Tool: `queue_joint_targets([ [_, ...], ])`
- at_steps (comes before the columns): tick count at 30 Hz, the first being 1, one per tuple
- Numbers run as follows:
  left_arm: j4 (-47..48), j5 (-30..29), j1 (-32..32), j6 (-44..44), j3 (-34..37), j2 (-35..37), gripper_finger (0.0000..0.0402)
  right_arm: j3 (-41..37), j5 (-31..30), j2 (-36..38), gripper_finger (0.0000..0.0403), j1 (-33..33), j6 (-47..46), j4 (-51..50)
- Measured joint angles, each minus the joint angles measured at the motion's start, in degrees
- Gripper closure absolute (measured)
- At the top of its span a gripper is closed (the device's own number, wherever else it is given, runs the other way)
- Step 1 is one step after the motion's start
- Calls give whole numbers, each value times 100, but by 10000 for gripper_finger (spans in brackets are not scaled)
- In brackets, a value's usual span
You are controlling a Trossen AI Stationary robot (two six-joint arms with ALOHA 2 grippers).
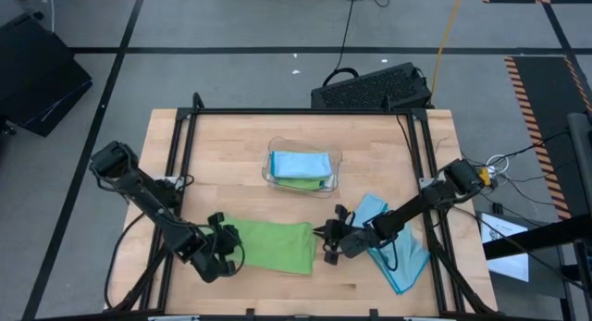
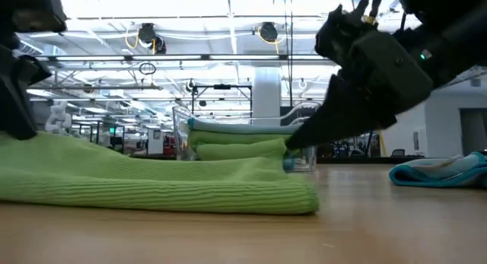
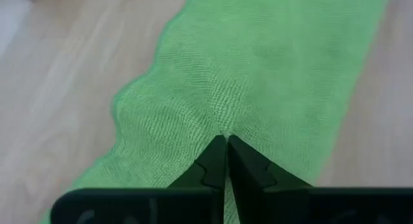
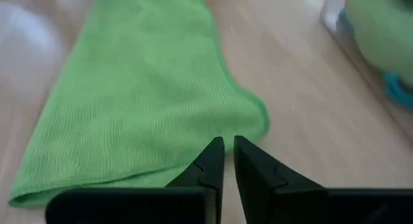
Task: Fold microfiber towels
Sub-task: Fold the green microfiber cloth
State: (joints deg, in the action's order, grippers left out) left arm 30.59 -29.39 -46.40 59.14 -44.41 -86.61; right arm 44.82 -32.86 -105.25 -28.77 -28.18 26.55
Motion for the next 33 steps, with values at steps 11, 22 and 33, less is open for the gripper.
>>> queue_joint_targets([
  [11,-751,-741,-59,-340,-5,0,367,2,0,-22,376,-26,281,798],
  [22,-86,480,68,151,-10,2,233,7,463,-344,376,494,496,1194],
  [33,988,903,-268,1374,-14,7,247,33,1073,-905,376,531,-134,724],
])
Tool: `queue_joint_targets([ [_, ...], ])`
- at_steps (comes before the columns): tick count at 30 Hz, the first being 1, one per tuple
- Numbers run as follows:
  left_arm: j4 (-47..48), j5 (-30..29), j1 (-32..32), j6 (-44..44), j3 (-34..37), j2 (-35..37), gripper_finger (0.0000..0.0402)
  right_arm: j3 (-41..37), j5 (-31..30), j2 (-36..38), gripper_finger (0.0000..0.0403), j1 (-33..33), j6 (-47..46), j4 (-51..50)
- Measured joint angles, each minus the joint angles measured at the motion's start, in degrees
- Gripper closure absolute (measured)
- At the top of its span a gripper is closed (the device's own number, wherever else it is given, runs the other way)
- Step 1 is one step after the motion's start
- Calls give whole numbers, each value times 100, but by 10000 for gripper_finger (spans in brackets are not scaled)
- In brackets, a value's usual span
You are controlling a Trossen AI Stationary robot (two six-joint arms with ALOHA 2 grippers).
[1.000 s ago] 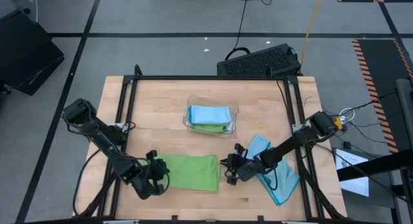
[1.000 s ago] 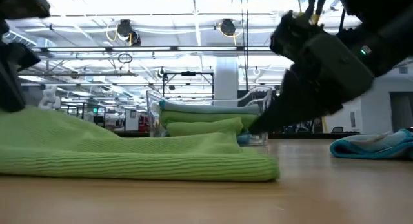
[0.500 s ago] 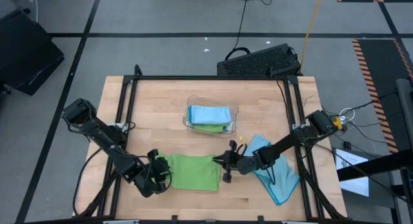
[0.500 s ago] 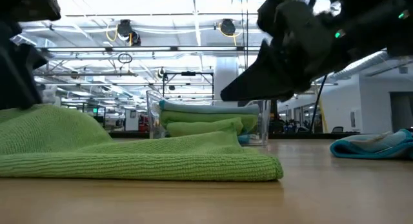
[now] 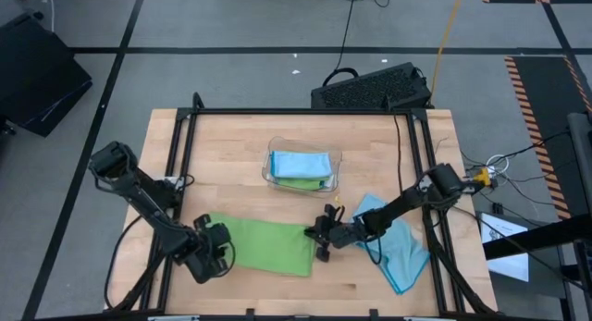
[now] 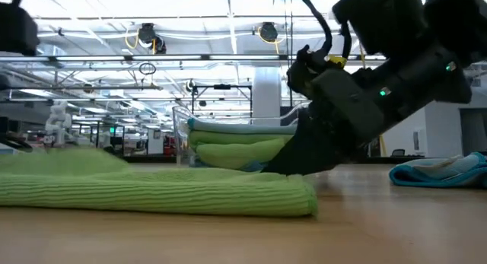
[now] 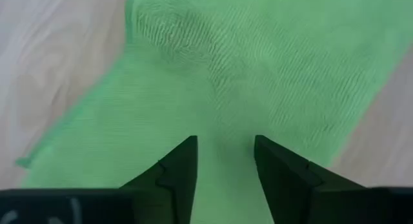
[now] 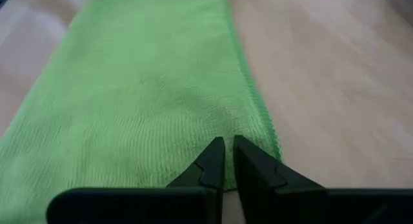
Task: Fold microfiber towels
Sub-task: Fold the green microfiber cloth
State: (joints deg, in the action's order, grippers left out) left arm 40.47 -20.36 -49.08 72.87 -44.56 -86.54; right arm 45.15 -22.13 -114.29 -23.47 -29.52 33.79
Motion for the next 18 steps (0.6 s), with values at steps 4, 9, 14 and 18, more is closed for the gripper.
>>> queue_joint_targets([
  [4,275,-65,-261,327,0,0,271,-4,143,167,376,-125,9,-358],
  [9,278,-258,-433,375,0,0,295,-15,285,448,376,-203,20,-752],
  [14,66,-471,-424,96,0,43,307,-33,345,623,376,-259,262,-749],
  [18,-86,-599,-421,-25,0,264,309,-42,391,862,376,-297,498,-671],
])
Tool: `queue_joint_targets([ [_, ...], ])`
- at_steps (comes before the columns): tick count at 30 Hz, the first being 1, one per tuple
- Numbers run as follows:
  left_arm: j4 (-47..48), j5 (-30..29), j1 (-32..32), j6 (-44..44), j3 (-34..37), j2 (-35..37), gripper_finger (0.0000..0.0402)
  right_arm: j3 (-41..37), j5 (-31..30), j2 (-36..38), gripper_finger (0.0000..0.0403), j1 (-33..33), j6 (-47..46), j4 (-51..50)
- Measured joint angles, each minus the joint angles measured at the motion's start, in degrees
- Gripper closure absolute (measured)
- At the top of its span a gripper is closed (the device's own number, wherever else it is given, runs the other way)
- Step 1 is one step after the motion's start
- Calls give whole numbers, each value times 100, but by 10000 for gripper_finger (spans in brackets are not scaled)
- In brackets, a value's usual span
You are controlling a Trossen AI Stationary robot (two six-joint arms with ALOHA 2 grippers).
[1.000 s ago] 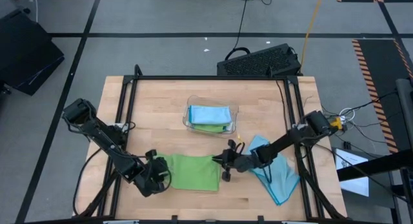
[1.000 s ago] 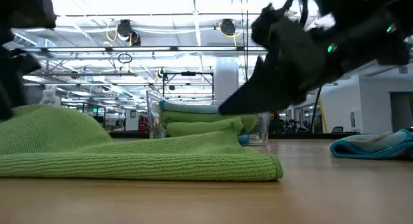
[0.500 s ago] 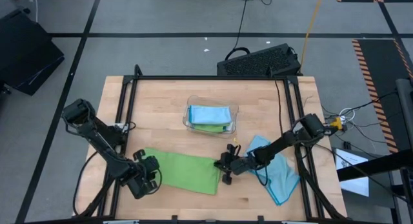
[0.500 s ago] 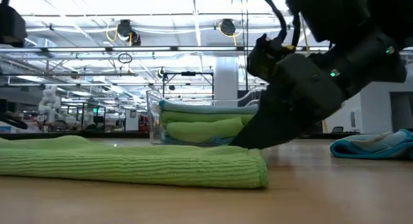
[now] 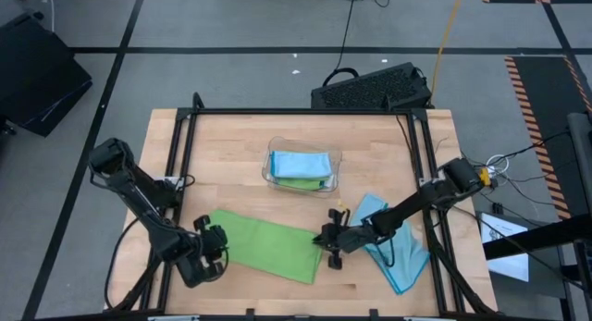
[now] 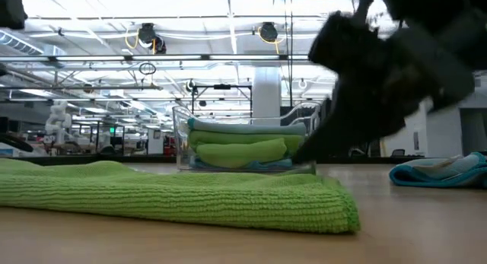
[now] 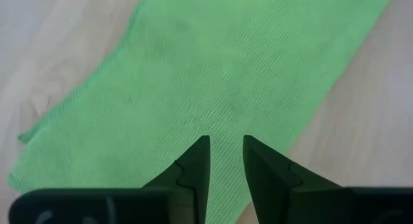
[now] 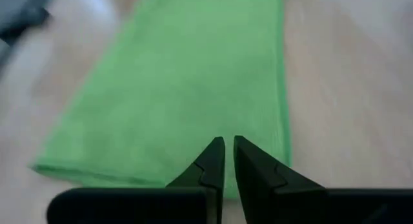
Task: Fold microfiber towels
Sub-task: Fold the green microfiber cloth
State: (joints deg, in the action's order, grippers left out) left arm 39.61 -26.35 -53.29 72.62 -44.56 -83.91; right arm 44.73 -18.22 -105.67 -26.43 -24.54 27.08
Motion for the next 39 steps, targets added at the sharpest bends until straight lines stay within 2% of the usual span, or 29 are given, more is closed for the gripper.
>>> queue_joint_targets([
  [4,-32,-417,-91,76,0,240,309,2,-52,213,376,-77,426,345],
  [6,-240,-902,-140,148,2,248,309,2,-78,214,376,-126,614,764],
  [8,-976,-1583,-130,-32,4,238,309,9,-13,154,376,-149,735,1144],
  [10,-2225,-1829,75,-944,4,151,309,15,55,125,376,-149,787,1128],
  [13,-4040,-1491,454,-2702,-6,-161,309,13,49,134,376,-136,791,871],
  [15,-4600,-1181,727,-3506,-260,-490,309,11,49,213,376,-134,856,523],
  [21,-3461,-459,1344,-4367,-1800,-1836,304,11,47,911,376,-204,756,-1032],
  [24,-2955,-205,1474,-4602,-2657,-2507,279,13,30,1434,376,-302,573,-2004],
  [27,-2714,-203,1511,-4932,-3424,-3115,242,-48,7,1858,376,-432,524,-2615],
  [31,-2591,-136,1544,-5418,-4226,-3815,192,-437,-220,2363,376,-576,494,-2609],
  [33,-2539,99,1583,-5453,-4480,-4109,175,-660,-328,2601,376,-641,401,-2533],
  [39,-1828,264,1742,-4856,-4720,-4514,172,-1294,-573,3082,376,-905,280,-1776],
])
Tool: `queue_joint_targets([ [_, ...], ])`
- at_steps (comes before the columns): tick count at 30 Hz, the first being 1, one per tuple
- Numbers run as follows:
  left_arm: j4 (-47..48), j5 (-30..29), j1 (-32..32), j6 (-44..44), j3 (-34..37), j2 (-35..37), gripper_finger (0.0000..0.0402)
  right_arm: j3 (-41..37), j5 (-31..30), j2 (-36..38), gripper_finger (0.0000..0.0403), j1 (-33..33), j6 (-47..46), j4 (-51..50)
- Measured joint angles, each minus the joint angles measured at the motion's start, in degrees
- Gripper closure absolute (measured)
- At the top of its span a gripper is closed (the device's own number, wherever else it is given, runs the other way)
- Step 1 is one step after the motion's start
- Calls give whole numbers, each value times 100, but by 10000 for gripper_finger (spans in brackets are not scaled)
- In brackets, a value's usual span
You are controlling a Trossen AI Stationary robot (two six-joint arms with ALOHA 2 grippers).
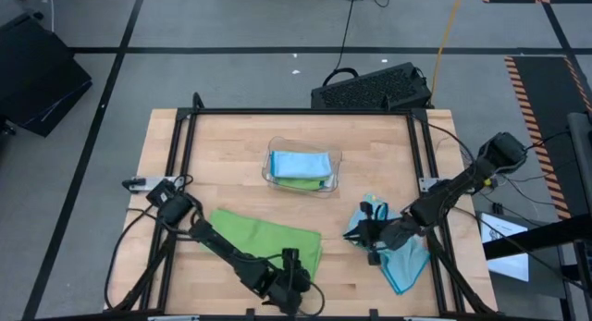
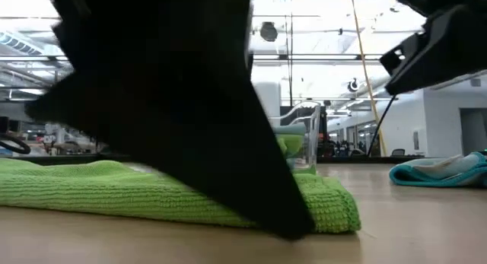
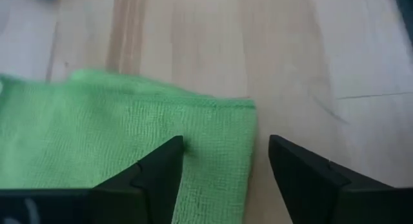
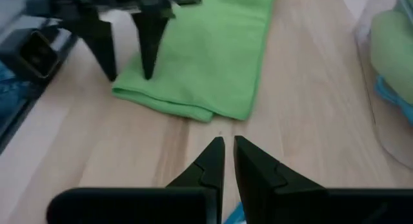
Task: Fold microfiber towels
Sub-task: Fold the green microfiber cloth
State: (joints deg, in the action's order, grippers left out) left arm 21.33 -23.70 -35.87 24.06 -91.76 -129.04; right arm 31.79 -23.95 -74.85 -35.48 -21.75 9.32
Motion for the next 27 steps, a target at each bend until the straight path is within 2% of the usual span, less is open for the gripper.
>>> queue_joint_targets([
  [4,29,194,103,175,25,-23,190,-300,-1,116,376,-135,99,517],
  [10,-15,576,283,82,49,-12,228,-422,-4,136,376,-182,184,704],
  [13,-20,712,383,-49,49,-12,275,-422,-19,100,376,-177,180,789],
  [17,32,655,426,-230,57,23,371,-422,-15,-138,375,-231,313,1289],
  [18,61,635,424,-275,58,39,385,-422,-13,-258,374,-245,369,1516],
  [22,226,401,358,-418,17,149,388,-413,-15,-847,357,-289,654,2348],
  [27,388,389,300,-394,-12,457,394,30,-8,-1764,293,-282,1044,3054],
])
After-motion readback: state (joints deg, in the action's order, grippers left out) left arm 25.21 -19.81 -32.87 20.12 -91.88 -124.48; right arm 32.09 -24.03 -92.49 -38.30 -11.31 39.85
